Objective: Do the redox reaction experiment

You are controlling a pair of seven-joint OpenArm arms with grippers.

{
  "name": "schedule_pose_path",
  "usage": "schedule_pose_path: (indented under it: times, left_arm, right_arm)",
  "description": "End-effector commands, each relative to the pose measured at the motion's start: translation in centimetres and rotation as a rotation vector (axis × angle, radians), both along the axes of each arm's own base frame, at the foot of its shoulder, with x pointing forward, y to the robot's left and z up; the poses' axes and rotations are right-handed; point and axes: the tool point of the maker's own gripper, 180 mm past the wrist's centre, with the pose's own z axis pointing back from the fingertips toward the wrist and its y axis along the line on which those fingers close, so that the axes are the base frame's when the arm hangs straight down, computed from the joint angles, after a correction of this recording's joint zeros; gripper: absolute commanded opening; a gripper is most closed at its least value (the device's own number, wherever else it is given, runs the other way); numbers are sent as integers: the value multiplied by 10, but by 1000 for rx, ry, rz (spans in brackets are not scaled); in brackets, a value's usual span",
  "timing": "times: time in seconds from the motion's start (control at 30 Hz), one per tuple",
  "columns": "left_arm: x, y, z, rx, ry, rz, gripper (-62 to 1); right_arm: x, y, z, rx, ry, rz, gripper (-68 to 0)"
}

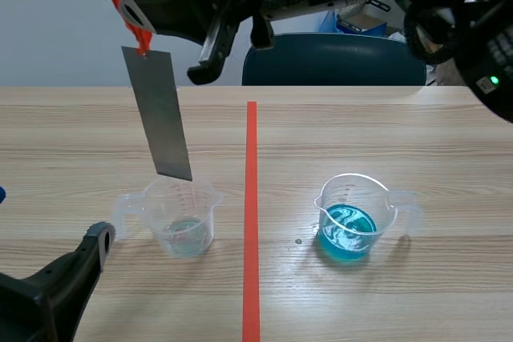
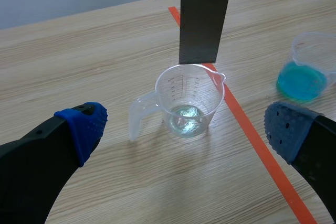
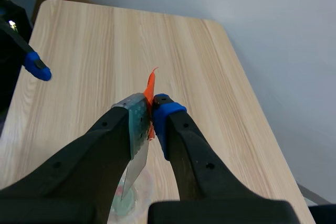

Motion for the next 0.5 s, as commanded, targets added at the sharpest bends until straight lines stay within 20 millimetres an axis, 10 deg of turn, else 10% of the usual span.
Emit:
schedule_pose_path:
  times: [0.0, 0.47]
  left_arm:
    - [2, -2, 7, -11, -25, -4, 14]
    - [2, -2, 7, -11, -26, -4, 14]
  right_arm:
    - [-2, 3, 12, 21, -26, 20, -667]
    - [-7, 12, 6, -9, -32, 34, -667]
